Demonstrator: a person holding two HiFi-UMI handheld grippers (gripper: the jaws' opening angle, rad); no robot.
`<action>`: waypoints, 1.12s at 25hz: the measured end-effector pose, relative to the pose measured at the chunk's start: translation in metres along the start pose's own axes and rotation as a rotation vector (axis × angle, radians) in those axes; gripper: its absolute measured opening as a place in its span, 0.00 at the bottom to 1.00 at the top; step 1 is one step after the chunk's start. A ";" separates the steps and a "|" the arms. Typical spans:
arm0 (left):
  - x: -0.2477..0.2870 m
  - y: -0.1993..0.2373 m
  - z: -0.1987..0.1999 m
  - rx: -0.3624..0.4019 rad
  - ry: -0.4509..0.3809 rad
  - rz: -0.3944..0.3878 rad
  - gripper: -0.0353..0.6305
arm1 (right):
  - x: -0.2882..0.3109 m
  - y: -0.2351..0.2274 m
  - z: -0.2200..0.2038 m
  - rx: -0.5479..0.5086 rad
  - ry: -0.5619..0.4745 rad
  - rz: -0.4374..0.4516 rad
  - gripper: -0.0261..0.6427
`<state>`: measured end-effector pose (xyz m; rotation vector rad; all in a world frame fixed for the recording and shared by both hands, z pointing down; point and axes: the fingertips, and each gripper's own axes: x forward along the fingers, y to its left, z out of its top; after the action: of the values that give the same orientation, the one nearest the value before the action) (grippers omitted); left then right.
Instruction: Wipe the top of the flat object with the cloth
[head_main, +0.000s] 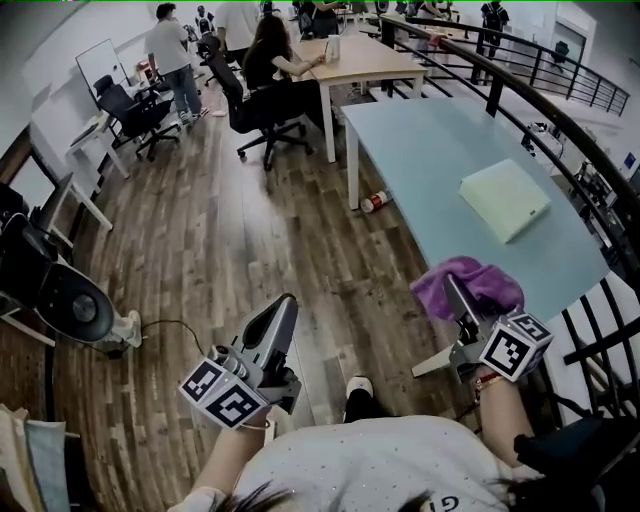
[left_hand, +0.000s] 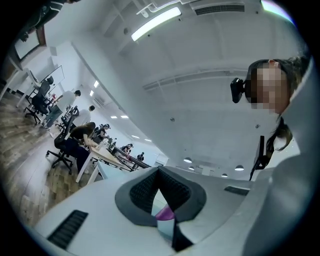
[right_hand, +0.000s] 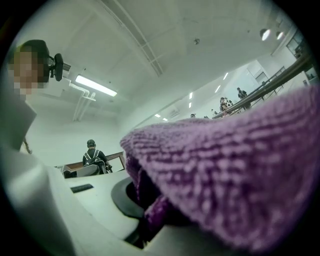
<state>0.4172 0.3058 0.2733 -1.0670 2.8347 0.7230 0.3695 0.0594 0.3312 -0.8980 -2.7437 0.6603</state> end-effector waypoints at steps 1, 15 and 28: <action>0.018 0.015 0.004 0.006 0.006 0.007 0.05 | 0.019 -0.012 0.008 0.000 -0.002 0.001 0.08; 0.242 0.138 0.013 -0.039 0.042 -0.118 0.05 | 0.168 -0.130 0.088 -0.132 -0.026 -0.061 0.08; 0.463 0.233 0.004 -0.098 0.203 -0.464 0.05 | 0.245 -0.264 0.137 -0.065 -0.179 -0.414 0.08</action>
<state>-0.0841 0.1747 0.2804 -1.8206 2.5542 0.7448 -0.0045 -0.0326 0.3398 -0.2696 -2.9874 0.5975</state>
